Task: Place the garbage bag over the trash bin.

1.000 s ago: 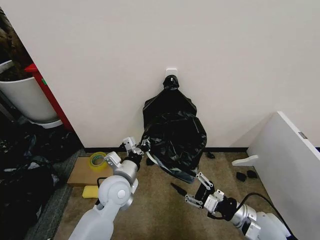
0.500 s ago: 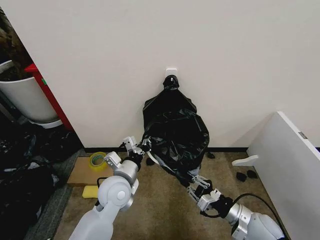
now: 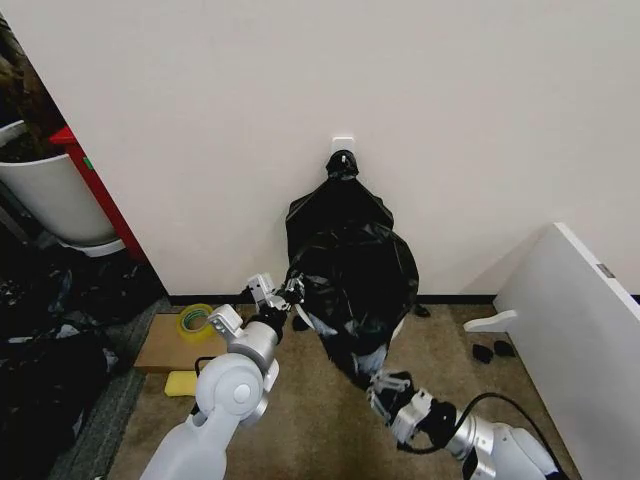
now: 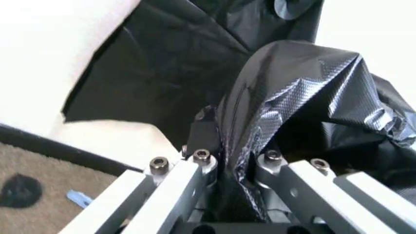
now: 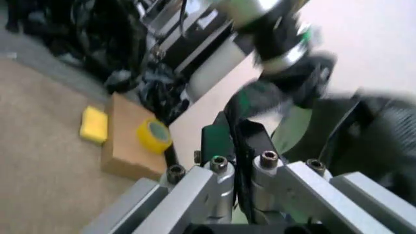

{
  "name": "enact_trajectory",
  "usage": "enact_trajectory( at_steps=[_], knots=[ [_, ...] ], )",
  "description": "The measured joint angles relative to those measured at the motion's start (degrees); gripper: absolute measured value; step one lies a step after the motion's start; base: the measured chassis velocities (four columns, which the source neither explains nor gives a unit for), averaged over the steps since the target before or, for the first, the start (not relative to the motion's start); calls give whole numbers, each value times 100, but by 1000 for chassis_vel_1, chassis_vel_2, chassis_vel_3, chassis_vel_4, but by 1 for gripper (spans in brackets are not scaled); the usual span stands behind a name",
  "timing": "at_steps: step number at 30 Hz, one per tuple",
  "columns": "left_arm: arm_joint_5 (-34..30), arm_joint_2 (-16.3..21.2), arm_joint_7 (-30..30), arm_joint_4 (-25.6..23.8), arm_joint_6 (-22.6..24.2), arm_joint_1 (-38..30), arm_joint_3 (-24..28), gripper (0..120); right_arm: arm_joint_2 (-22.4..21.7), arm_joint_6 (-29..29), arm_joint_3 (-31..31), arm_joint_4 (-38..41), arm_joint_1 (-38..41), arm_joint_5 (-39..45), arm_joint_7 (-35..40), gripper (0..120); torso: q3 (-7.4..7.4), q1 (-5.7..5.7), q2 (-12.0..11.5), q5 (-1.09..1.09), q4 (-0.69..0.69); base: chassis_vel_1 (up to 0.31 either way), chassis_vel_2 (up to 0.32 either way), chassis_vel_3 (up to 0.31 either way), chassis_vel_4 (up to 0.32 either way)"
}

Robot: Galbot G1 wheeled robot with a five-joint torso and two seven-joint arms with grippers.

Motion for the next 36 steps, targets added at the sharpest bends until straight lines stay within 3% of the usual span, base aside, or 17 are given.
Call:
enact_trajectory(
  at_steps=[7, 15, 21, 23, 24, 26, 27, 30, 31, 32, 36],
  knots=[
    [-480, -20, -247, -380, 147, 191, 25, 4, 234, 8, 327, -792, 424, -1553, 848, 0, 0, 0, 0, 0, 0, 0, 0, 0, 0],
    [-634, 24, -331, -521, 299, 241, -17, 4, 311, 46, 535, -1324, 704, -2585, 1501, 0, 0, 0, 0, 1, 0, 0, 0, 0, 0],
    [-543, 131, -357, -526, 354, 175, -52, 4, 226, 42, 645, -1754, 889, -2656, 1996, 0, 0, 0, 0, 1, 1, 0, 0, 0, 0],
    [-454, 157, -347, -496, 348, 138, -53, 4, 159, 19, 586, -1805, 868, -2346, 2144, 3, 0, 0, 0, 0, 0, 0, 0, 0, 0],
    [-341, 182, -313, -438, 306, 101, -51, 4, 78, 17, 471, -1827, 816, -1765, 2094, 9, 0, 0, 0, 0, 1, 0, 0, 0, 0],
    [-84, 227, -227, -276, 161, 11, -43, 4, -91, 15, 235, -1822, 668, -116, 1077, 17, 0, 0, 0, 1, -1, 0, 0, 0, 0],
    [-84, 227, -227, -276, 161, 11, -43, 4, -91, 15, 235, -1822, 668, -116, 1077, 17, 0, 0, 0, 1, -1, 0, 0, 0, 0],
    [227, 274, -71, 8, -106, -132, -13, 4, -235, 15, 300, -1773, 581, 2796, -1869, 31, 0, 0, 0, 0, 0, 0, 0, 0, 0],
    [320, 286, -27, 98, -178, -173, -12, 4, -283, 15, 353, -1737, 554, 3438, -2544, 35, 0, 0, 0, -2, 0, 0, 0, 0, 0],
    [391, 298, -3, 186, -229, -201, -11, 4, -340, 15, 382, -1661, 502, 3923, -2969, 39, 0, 0, 0, 1, 0, 0, 0, 0, 0],
    [694, 327, 98, 421, -414, -212, 19, 4, -445, 15, 415, -1192, 295, 4890, -3385, 53, 0, 0, 0, 0, -1, 0, 0, 0, 0]
  ],
)
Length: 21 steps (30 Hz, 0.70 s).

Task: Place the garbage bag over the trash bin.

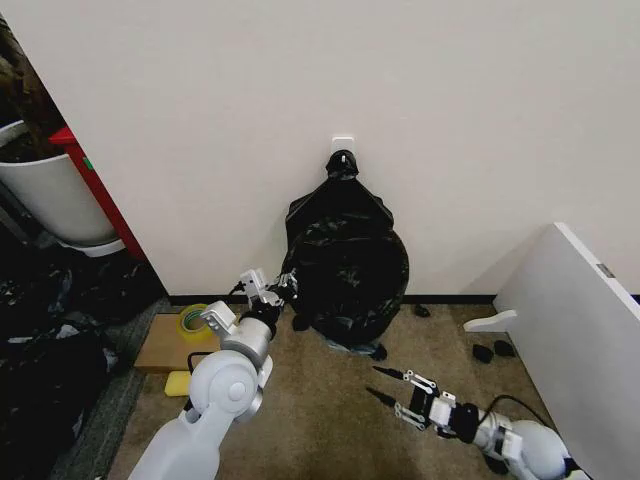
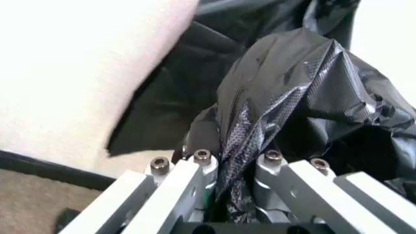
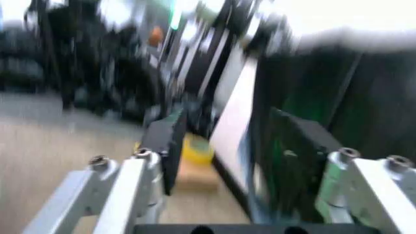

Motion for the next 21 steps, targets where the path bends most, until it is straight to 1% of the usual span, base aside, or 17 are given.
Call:
enact_trajectory(
  at_steps=[1, 2, 3, 4, 6, 7, 8, 9, 11, 12, 13, 14, 15, 16, 18, 19, 21],
  knots=[
    [0, 0, 0, 0, 0, 0, 0, 4, 0, 0, 0, 0, 0, 0, 0, 53, 0, 0, 0, 0, 0, 0, 0, 0, 0],
    [123, 9, 52, 55, -87, 24, 27, 4, -18, -26, -5, 239, -71, 154, 168, 58, 0, 0, 0, 1, 0, 0, 0, 0, 0],
    [285, 21, 113, 112, -185, 71, 66, 4, -39, -134, -41, 594, -155, 228, 620, 64, 0, 0, 0, 0, 0, 0, 0, 0, 0],
    [285, 21, 113, 112, -185, 71, 66, 4, -39, -134, -41, 594, -155, 228, 620, 64, 0, 0, 0, 0, 0, 0, 0, 0, 0],
    [590, 27, 224, 211, -438, 163, 136, 4, -85, -540, -168, 1262, -314, 5, 1815, 73, 0, 0, 0, -1, 1, 0, 0, 0, 0],
    [845, 6, 264, 264, -676, 225, 180, 4, -119, -981, -286, 1742, -440, -481, 2783, 78, 0, 0, 0, -1, 1, 0, 0, 0, 0],
    [845, 6, 264, 264, -676, 225, 180, 4, -119, -981, -286, 1742, -440, -481, 2783, 78, 0, 0, 0, -1, 1, 0, 0, 0, 0],
    [1082, -29, 297, 293, -869, 292, 214, 4, -164, -1576, -443, 2175, -564, -880, 3676, 85, 0, 0, 0, -1, 1, 0, 0, 0, 0],
    [1591, -100, 485, 370, -1241, 422, 253, 4, -261, -2747, -828, 2832, -723, -1148, 5227, 93, 0, 0, 0, 0, 1, 0, 0, 0, 0],
    [1591, -100, 485, 370, -1241, 422, 253, 4, -261, -2747, -828, 2832, -723, -1148, 5227, 93, 0, 0, 0, 0, 1, 0, 0, 0, 0],
    [1783, -128, 578, 409, -1373, 459, 265, 4, -291, -3090, -969, 3032, -744, -1113, 5645, 96, 0, 0, 0, 0, 1, 0, 0, 0, 0],
    [2022, -162, 711, 459, -1549, 514, 281, 4, -335, -3654, -1243, 3378, -743, -922, 6318, 98, -1, 0, 1, -2, 0, 0, 0, 0, 0],
    [2156, -182, 805, 483, -1661, 559, 295, 4, -354, -4020, -1442, 3591, -714, -702, 6726, 95, -1, 0, 0, 0, 1, 0, 0, 0, 0],
    [2156, -182, 805, 483, -1661, 559, 295, 4, -354, -4020, -1442, 3591, -714, -702, 6726, 95, -1, 0, 0, 0, 1, 0, 0, 0, 0],
    [2398, -216, 1031, 527, -1891, 630, 325, 4, -367, -4799, -1792, 3977, -563, -48, 7374, 84, -1, 0, 0, 0, 1, 0, 0, 0, 0],
    [2398, -216, 1031, 527, -1891, 630, 325, 4, -367, -4799, -1792, 3977, -563, -48, 7374, 84, -1, 0, 0, 0, 1, 0, 0, 0, 0],
    [2592, -238, 1236, 618, -2205, 654, 340, 4, -350, -5379, -1932, 4129, -389, 501, 7821, 75, -1, 0, 0, 1, -1, 0, 0, 0, 0]
  ],
)
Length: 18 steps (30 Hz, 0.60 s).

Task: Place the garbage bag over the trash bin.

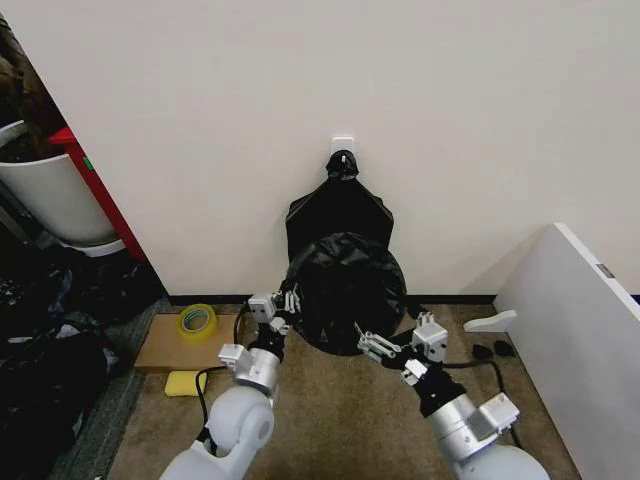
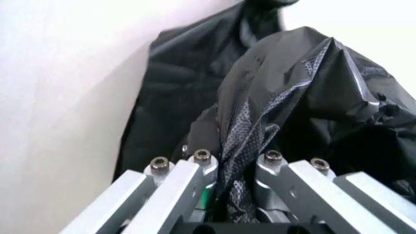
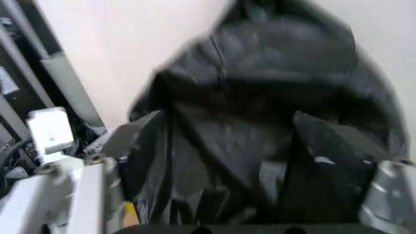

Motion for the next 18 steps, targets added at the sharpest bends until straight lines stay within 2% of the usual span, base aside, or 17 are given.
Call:
enact_trajectory(
  at_steps=[2, 3, 6, 8, 10, 11, 13, 14, 15, 18],
  knots=[
    [220, -12, 189, 100, -382, 49, 14, 4, 26, -542, -57, 53, 277, 635, 401, 64, 0, 0, 0, 0, 1, 0, 0, 0, 0],
    [220, -12, 189, 100, -382, 49, 14, 4, 26, -542, -57, 53, 277, 635, 401, 64, 0, 0, 0, 0, 1, 0, 0, 0, 0],
    [409, -33, 332, 141, -604, 124, 33, 4, 74, -870, -151, -44, 664, 1176, 714, 51, 0, 0, 0, -1, 2, 0, 0, 0, 0],
    [431, -39, 364, 142, -638, 143, 36, 4, 107, -927, -193, -132, 803, 1232, 809, 47, 0, 0, 0, 0, 1, 0, 0, 0, 0],
    [442, -53, 402, 142, -685, 174, 41, 4, 221, -1066, -305, -424, 1205, 1274, 1081, 37, 0, 0, 0, 0, 2, 0, 0, 0, 0],
    [442, -53, 402, 142, -685, 174, 41, 4, 221, -1066, -305, -424, 1205, 1274, 1081, 37, 0, 0, 0, 0, 2, 0, 0, 0, 0],
    [442, -59, 406, 142, -696, 190, 41, 4, 326, -1094, -414, -734, 1485, 1139, 1252, 29, 1, 0, 0, 0, 2, 0, 0, 0, 0],
    [435, -67, 406, 142, -696, 196, 41, 4, 394, -1093, -491, -955, 1610, 927, 1342, 21, 1, 0, 0, 0, 2, 0, 0, 0, 0],
    [435, -67, 406, 142, -696, 196, 41, 4, 394, -1093, -491, -955, 1610, 927, 1342, 21, 1, 0, 0, 0, 2, 0, 0, 0, 0],
    [377, -80, 384, 102, -656, 217, 45, 4, 566, -985, -673, -1443, 1776, 144, 1454, 6, 1, 0, 0, 0, 1, 0, 0, 0, 0]
  ],
)
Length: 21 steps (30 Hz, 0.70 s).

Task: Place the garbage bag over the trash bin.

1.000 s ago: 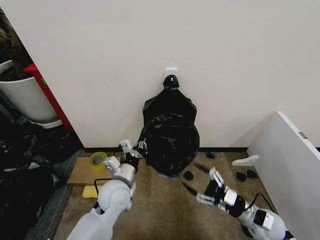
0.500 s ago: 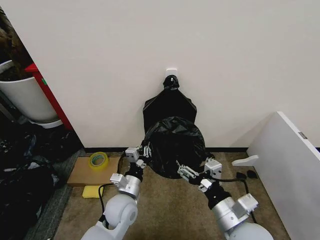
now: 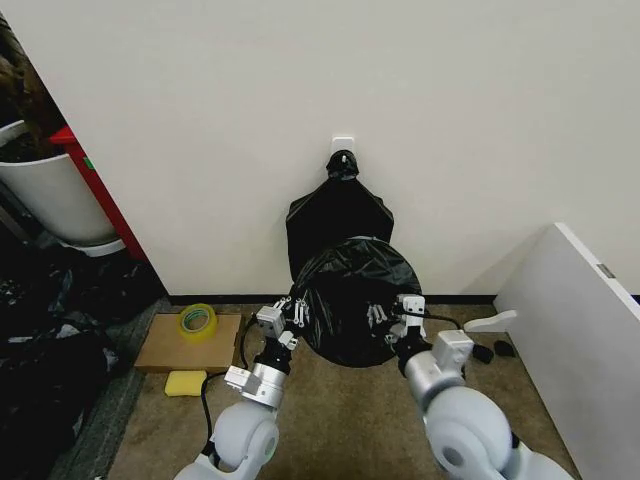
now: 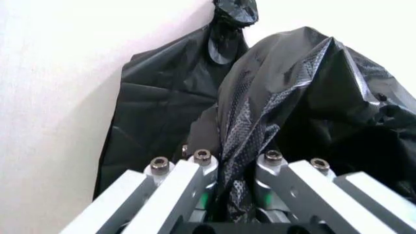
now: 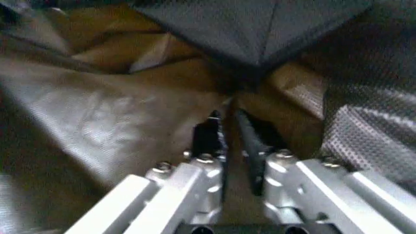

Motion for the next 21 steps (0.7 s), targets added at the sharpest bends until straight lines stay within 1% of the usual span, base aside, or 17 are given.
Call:
enact_trajectory(
  at_steps=[1, 2, 3, 5, 9, 15, 21],
  knots=[
    [0, 0, 0, 0, 0, 0, 0, 4, 0, 0, 0, 0, 0, 0, 0, 6, 0, 0, 0, 0, 0, 0, 0, 0, 0],
    [-47, -4, -24, -23, 40, 7, 2, 4, 53, 74, -38, -134, 42, -265, 2, 1, 0, 0, 0, -1, 1, 0, 0, 0, 0],
    [-97, -5, -55, -39, 80, 10, 2, 4, 101, 120, -70, -221, 75, -457, 17, 0, 0, 0, 0, 0, 1, 0, 0, 0, 0],
    [-207, -7, -106, -54, 159, 6, 0, 4, 194, 154, -150, -313, 154, -725, 105, 0, 0, 0, 0, 0, 1, 0, 0, 0, 0],
    [-230, -11, -131, -13, 202, -20, -2, 4, 250, 154, -260, -339, 237, -951, 170, 0, 0, 0, 0, -1, 1, 0, 0, 0, 0],
    [-234, -19, -147, 35, 237, -59, 3, 4, 227, 140, -415, -322, 299, -1025, 172, 0, 0, 0, 0, -1, 1, 0, 0, 0, 0],
    [-160, -54, -147, 184, 218, -147, 33, 4, 223, 74, -620, -404, 519, -958, 209, 0, 0, 0, 0, -1, 1, 0, 0, 0, 0]
  ],
)
